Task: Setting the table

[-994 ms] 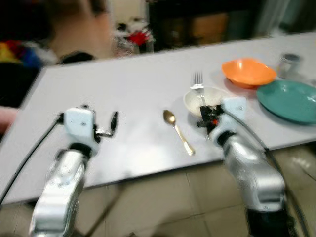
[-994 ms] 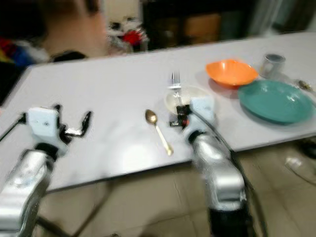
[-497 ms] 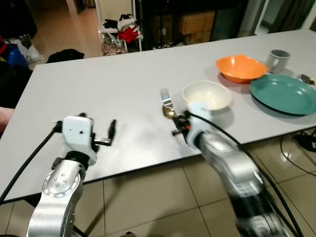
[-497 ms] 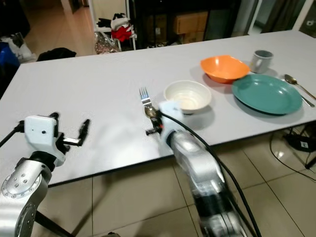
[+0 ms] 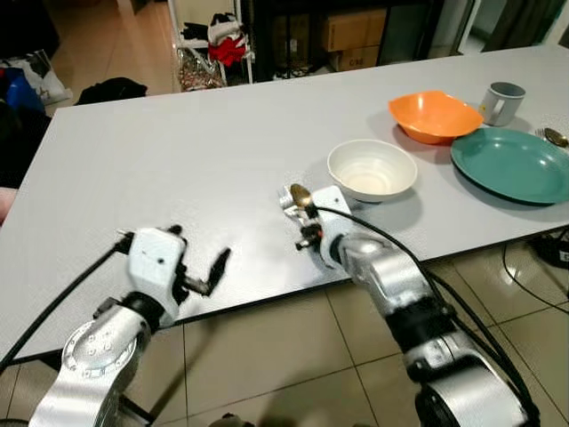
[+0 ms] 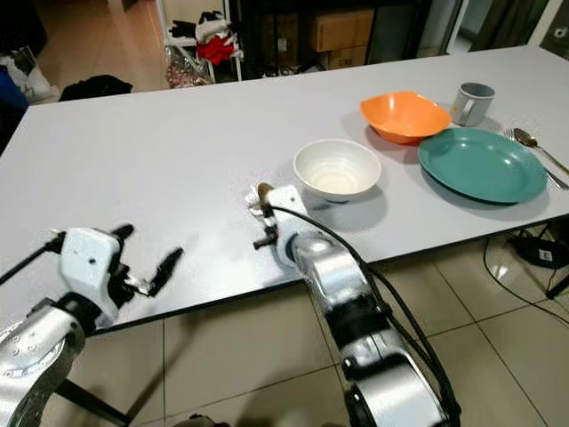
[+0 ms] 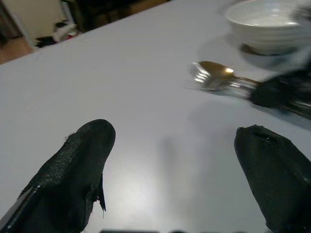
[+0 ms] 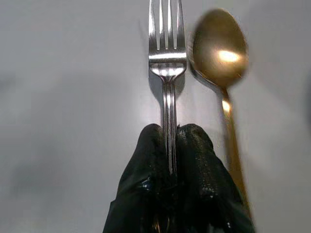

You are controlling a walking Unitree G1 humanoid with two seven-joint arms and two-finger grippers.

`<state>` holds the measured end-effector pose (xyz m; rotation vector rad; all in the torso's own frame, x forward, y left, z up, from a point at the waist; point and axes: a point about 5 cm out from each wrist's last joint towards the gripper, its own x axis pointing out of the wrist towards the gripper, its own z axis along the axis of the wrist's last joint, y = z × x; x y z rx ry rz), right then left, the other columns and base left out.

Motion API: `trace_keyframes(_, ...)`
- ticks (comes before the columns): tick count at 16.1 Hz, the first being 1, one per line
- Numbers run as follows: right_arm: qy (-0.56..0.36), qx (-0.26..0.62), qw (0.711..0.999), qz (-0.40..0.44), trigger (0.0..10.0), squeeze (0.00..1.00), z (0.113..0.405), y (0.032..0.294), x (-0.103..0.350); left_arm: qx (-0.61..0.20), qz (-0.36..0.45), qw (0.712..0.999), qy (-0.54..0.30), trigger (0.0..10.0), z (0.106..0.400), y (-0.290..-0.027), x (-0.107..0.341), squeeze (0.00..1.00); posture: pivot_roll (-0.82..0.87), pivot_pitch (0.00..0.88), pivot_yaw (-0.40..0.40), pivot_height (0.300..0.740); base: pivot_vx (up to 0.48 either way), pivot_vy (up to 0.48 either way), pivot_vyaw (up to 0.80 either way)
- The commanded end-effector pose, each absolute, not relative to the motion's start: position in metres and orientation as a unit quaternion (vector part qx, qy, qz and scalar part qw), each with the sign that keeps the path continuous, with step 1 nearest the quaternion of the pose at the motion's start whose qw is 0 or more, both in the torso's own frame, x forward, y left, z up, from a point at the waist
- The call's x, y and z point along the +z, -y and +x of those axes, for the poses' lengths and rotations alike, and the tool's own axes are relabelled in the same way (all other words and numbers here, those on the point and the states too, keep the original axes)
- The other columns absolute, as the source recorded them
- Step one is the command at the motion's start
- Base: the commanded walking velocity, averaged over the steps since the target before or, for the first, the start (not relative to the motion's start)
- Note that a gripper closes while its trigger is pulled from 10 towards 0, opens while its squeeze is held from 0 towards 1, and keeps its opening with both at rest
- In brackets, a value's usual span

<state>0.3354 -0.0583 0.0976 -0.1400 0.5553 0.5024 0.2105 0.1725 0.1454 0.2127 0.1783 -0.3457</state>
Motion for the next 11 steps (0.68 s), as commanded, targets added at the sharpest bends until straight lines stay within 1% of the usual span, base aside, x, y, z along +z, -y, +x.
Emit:
trace_keyframes(1,-0.26,0.258,0.929,-0.055,10.0,0.0,0.338,0.052,0.103,-0.184,0.109,0.973,-0.092,10.0,0.207,-0.172,0.148,0.0,-0.02,0.036,0.05,0.74,0.0,0.0,0.0)
trace_keyframes(4,-0.256,0.266,0.928,-0.049,10.0,0.0,0.343,0.044,0.105,-0.19,0.11,0.971,-0.095,10.0,0.205,-0.172,0.149,0.0,-0.02,0.04,0.048,0.74,0.0,0.0,0.0)
trace_keyframes(7,-0.266,0.247,0.931,-0.051,10.0,0.0,0.345,0.043,0.104,-0.211,0.11,0.966,-0.103,10.0,0.201,-0.17,0.148,0.0,-0.02,0.04,0.048,0.74,0.0,0.0,0.0)
trace_keyframes(9,-0.276,0.239,0.93,-0.045,10.0,0.0,0.344,0.041,0.102,-0.218,0.109,0.964,-0.106,10.0,0.2,-0.169,0.148,0.0,-0.02,0.038,0.049,0.74,0.0,0.0,0.0)
trace_keyframes(11,-0.299,0.239,0.923,-0.024,10.0,0.0,0.337,0.037,0.093,-0.235,0.106,0.96,-0.111,10.0,0.199,-0.166,0.147,0.0,-0.02,0.038,0.049,0.74,0.0,0.0,0.0)
